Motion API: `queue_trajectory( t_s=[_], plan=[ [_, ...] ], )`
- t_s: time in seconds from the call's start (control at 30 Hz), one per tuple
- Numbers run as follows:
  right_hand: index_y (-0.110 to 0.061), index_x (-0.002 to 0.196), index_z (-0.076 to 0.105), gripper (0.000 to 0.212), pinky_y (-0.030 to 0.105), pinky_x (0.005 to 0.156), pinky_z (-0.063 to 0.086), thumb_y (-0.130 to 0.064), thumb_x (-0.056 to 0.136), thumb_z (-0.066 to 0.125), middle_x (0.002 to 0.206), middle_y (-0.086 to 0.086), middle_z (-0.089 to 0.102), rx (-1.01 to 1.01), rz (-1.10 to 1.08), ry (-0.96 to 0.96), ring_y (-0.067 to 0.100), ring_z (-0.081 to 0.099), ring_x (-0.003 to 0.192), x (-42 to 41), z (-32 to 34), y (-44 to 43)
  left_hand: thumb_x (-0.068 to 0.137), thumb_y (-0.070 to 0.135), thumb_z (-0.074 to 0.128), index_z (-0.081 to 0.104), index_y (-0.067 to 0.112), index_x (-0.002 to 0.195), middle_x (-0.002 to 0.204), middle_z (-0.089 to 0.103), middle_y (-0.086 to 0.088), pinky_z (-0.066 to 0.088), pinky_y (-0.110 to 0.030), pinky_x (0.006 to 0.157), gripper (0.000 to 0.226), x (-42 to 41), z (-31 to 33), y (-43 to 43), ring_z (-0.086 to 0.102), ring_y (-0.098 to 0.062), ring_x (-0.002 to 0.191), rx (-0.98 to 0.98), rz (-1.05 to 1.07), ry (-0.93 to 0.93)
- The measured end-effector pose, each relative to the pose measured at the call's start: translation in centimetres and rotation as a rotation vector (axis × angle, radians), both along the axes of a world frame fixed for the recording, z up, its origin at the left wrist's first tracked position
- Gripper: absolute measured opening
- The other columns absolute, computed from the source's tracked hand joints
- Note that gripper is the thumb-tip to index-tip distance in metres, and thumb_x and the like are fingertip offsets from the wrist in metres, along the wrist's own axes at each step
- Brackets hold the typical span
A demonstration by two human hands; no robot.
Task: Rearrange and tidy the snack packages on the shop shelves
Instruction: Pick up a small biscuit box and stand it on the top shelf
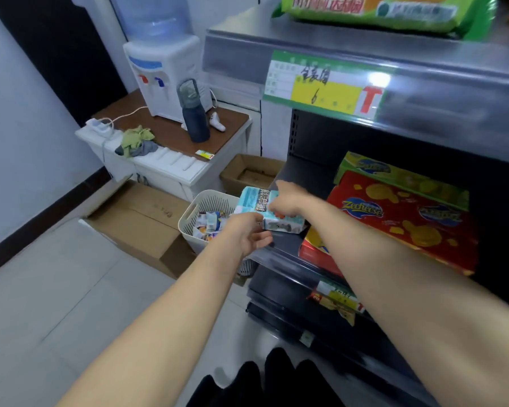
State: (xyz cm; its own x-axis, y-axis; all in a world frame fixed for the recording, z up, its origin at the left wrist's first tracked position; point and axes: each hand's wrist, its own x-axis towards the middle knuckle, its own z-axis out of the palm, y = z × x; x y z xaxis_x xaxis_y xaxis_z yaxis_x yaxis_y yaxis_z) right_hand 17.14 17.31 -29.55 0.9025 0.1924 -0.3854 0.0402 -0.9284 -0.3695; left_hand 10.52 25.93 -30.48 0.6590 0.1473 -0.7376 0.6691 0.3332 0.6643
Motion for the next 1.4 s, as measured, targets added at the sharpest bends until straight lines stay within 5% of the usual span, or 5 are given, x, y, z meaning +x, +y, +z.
queue_trajectory(
  t_s=[0.13,0.3,0.53,0.8,1.4],
  plan=[
    [-0.012,0.14,0.035,0.061,0.047,0.109,0.032,-0.025,0.085,0.059,0.145,0.016,0.031,-0.07,-0.049,0.043,0.039,0.031,0.133,0.5,-1.4,1.0,0.097,0.005,0.041,0.041,0.003,0.134,0.127,0.048,-0.022,0.049,-0.039,0.084,0.036,0.9,-1.1,1.0,0.055,-0.034,0.11,0.012,-0.012,-0.006],
    [-0.012,0.135,0.042,0.047,0.04,0.105,0.038,-0.021,0.09,0.054,0.138,0.014,0.035,0.02,-0.142,0.021,0.034,0.037,0.127,0.6,-1.8,1.2,0.089,-0.006,0.044,0.05,0.026,0.125,0.079,0.06,-0.004,0.05,-0.028,0.056,0.048,1.2,-2.0,1.4,0.048,-0.016,0.063,0.027,-0.003,-0.102],
    [-0.011,0.133,0.045,0.05,0.035,0.084,0.055,-0.003,0.085,0.058,0.128,0.012,0.041,0.44,-0.215,0.043,0.027,0.058,0.106,-2.2,-0.5,0.9,0.091,-0.011,0.042,0.039,0.023,0.141,0.122,0.063,-0.012,0.056,-0.03,0.049,0.061,-0.4,0.3,2.5,0.065,-0.022,0.085,0.023,0.206,-0.175],
    [-0.012,0.119,0.051,0.037,0.028,0.071,0.057,-0.003,0.085,0.062,0.124,0.012,0.055,0.664,-0.189,0.103,0.021,0.065,0.098,-9.9,2.6,-1.5,0.097,0.004,0.044,0.051,0.02,0.134,0.115,0.067,-0.006,0.05,-0.018,0.04,0.041,-7.2,3.3,-0.1,0.063,-0.006,0.067,0.087,0.321,-0.242],
    [-0.009,0.119,0.058,0.031,0.027,0.074,0.057,-0.014,0.089,0.062,0.115,0.005,0.065,0.786,-0.058,-0.285,0.015,0.064,0.097,-25.8,11.5,-8.6,0.091,-0.002,0.052,0.052,0.02,0.131,0.11,0.06,0.006,0.049,-0.018,0.066,0.046,-23.5,11.7,-7.8,0.057,-0.007,0.094,0.52,0.38,-0.638]
  ],
)
